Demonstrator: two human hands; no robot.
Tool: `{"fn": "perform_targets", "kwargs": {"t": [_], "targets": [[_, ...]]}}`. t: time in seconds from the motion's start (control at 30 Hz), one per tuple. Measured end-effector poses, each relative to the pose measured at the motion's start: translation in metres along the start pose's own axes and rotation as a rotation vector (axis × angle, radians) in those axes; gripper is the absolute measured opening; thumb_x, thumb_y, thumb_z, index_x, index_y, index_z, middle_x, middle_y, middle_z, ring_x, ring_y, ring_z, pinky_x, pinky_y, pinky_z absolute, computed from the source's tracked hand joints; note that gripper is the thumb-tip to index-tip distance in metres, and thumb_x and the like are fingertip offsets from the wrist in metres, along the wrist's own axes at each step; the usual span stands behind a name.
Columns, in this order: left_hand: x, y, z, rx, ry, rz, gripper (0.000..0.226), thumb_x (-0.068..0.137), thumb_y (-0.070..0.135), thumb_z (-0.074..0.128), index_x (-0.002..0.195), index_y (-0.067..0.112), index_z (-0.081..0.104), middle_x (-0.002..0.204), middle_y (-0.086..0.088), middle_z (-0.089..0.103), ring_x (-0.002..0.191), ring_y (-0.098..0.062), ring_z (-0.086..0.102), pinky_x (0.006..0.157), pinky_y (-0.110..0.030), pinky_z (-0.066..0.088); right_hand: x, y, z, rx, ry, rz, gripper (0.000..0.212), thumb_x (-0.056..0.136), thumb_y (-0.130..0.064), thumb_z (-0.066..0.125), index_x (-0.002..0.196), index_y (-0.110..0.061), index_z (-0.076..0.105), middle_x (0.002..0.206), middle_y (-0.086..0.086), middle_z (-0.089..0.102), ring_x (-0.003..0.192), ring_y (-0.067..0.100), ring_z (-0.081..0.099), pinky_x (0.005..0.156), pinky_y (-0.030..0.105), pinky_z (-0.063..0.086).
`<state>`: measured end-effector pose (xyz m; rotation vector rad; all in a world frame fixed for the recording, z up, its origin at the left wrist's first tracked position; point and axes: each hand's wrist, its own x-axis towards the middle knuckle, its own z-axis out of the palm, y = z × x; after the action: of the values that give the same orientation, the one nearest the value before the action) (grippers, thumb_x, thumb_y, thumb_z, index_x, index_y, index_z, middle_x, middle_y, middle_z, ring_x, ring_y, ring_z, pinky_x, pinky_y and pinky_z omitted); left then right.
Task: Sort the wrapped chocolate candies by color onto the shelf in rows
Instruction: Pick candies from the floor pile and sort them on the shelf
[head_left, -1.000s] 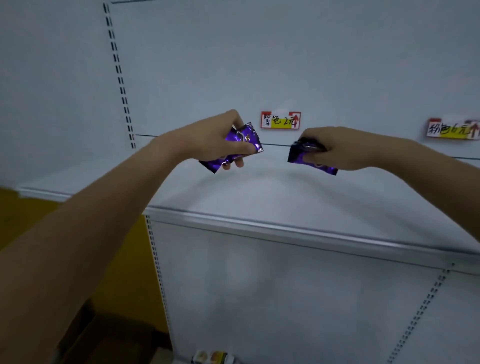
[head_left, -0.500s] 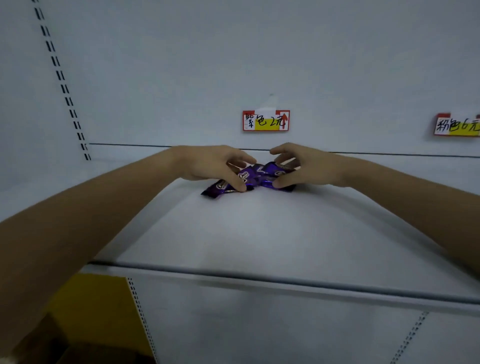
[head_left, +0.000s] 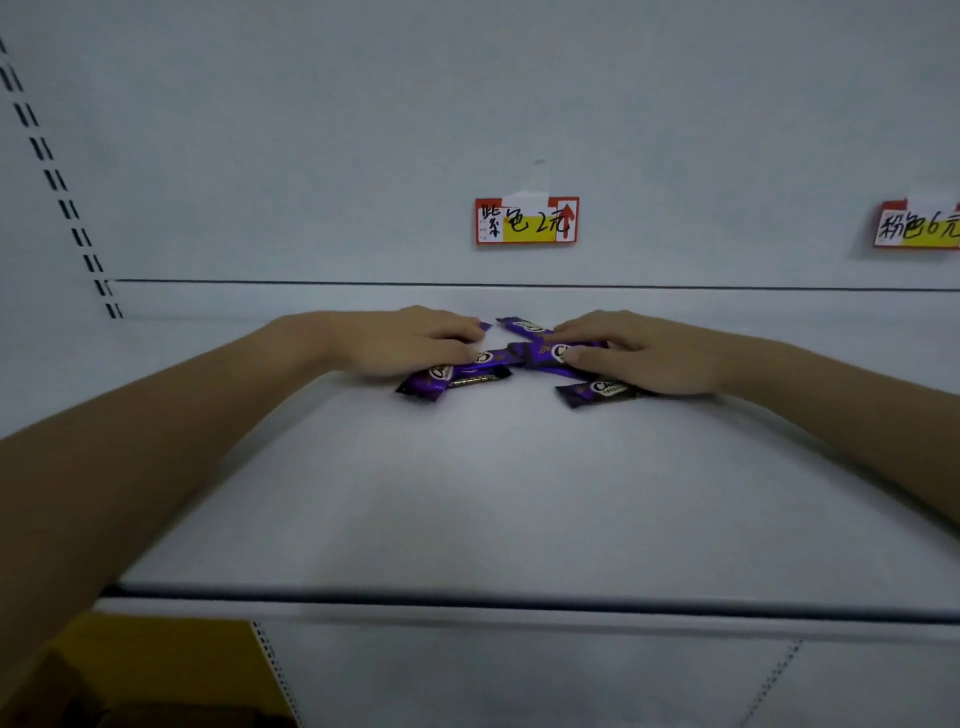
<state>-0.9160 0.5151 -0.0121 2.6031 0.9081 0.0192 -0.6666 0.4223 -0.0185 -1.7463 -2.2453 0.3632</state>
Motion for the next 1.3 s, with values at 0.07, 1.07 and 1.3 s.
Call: {"fn": "perform_targets", "kwargs": {"t": [0.07, 1.07, 1.3], "targets": [[0.001, 0.002, -0.001, 0.026, 0.029, -0.026, 0.051, 0.097, 0.048, 0.036, 0.143, 0.027, 0.037, 0.158, 0.007, 0.015, 0.144, -0.006, 0.011, 0.108, -0.018, 0.008, 0.002, -0.001, 0.002, -0.07, 0.005, -0.047, 0.047, 0.096, -0.052, 0.035, 0.132, -0.027, 0.051, 0.122, -0.006, 0.054, 0.118, 0.014, 0.046, 0.101, 0.03, 0.033], [-0.007, 0.009, 0.008, 0.171, 0.126, 0.09, 0.04, 0.1, 0.035, 0.037, 0.138, 0.025, 0.046, 0.145, 0.009, 0.042, 0.132, -0.008, 0.034, 0.105, -0.016, 0.022, -0.011, -0.009, 0.0, -0.007, 0.067, -0.015, 0.035, 0.095, -0.036, 0.048, 0.128, -0.026, 0.058, 0.135, -0.012, 0.052, 0.118, 0.0, 0.044, 0.088, 0.001, 0.029], [-0.006, 0.009, 0.005, 0.071, 0.203, 0.084, 0.066, 0.077, 0.068, 0.038, 0.133, 0.036, 0.049, 0.148, 0.009, 0.037, 0.135, -0.007, 0.031, 0.112, -0.026, 0.022, -0.017, -0.011, -0.003, 0.148, 0.015, -0.048, 0.04, 0.08, -0.052, 0.057, 0.119, -0.043, 0.061, 0.138, -0.021, 0.042, 0.127, -0.011, 0.032, 0.103, 0.014, 0.022]]}}
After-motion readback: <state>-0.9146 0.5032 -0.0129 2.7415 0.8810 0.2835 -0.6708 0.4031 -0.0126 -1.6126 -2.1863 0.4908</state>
